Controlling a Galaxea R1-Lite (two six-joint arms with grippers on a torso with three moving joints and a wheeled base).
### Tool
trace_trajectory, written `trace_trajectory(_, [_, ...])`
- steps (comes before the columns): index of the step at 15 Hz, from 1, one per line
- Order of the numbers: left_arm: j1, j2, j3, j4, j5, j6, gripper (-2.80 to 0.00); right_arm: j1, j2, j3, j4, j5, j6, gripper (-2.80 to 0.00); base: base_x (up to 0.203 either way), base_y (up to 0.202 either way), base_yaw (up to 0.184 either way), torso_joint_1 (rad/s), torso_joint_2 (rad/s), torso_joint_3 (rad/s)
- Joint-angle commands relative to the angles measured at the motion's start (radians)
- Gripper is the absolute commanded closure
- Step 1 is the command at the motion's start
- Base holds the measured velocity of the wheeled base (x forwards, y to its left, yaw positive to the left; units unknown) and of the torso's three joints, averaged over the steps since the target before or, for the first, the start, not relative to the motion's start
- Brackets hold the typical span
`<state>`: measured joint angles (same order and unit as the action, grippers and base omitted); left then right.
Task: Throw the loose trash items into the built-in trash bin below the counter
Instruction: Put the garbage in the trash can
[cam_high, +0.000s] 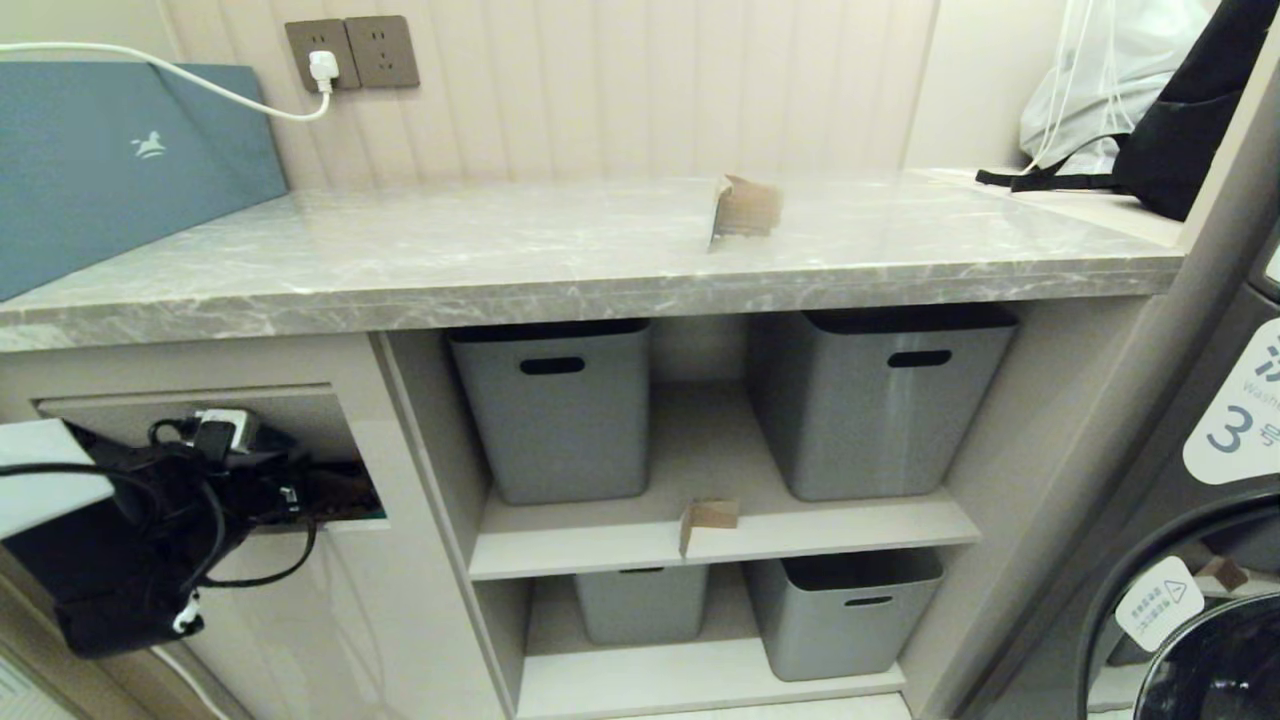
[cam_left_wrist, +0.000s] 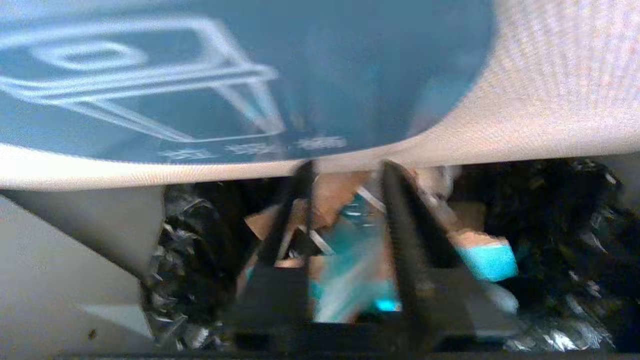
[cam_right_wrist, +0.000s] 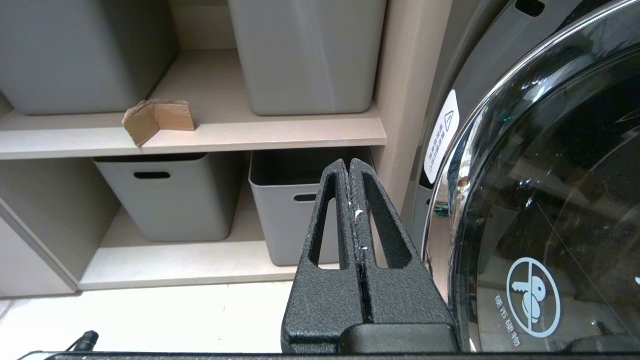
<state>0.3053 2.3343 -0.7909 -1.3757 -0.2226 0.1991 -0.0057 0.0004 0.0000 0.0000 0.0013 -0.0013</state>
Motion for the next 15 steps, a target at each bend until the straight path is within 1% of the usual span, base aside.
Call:
trace_trajectory(1, [0.000, -0.011, 0.001, -0.008, -0.001, 0.001, -2.80, 0.000, 0.000, 0.000, 0.000, 0.000, 0.000, 0.00, 0.000, 0.000, 0.000, 0.000, 0.00, 0.000])
trace_trajectory(6, [0.001, -0.024, 0.004, -0.008, -0.001, 0.000, -2.80, 0.001, 0.000, 0.000, 0.000, 0.000, 0.000, 0.00, 0.000, 0.000, 0.000, 0.000, 0.00, 0.000])
trace_trajectory(8, [0.002, -0.043, 0.023, -0.011, -0.001, -0.003, -2.80, 0.000, 0.000, 0.000, 0.000, 0.000, 0.000, 0.00, 0.000, 0.000, 0.000, 0.000, 0.00, 0.000])
trace_trajectory(11, [0.008, -0.124, 0.125, -0.018, -0.003, -0.027, -2.80, 0.000, 0.000, 0.000, 0.000, 0.000, 0.000, 0.00, 0.000, 0.000, 0.000, 0.000, 0.00, 0.000])
trace_trajectory(15, [0.012, -0.202, 0.240, -0.019, -0.004, -0.033, -2.80, 0.001, 0.000, 0.000, 0.000, 0.000, 0.000, 0.00, 0.000, 0.000, 0.000, 0.000, 0.00, 0.000])
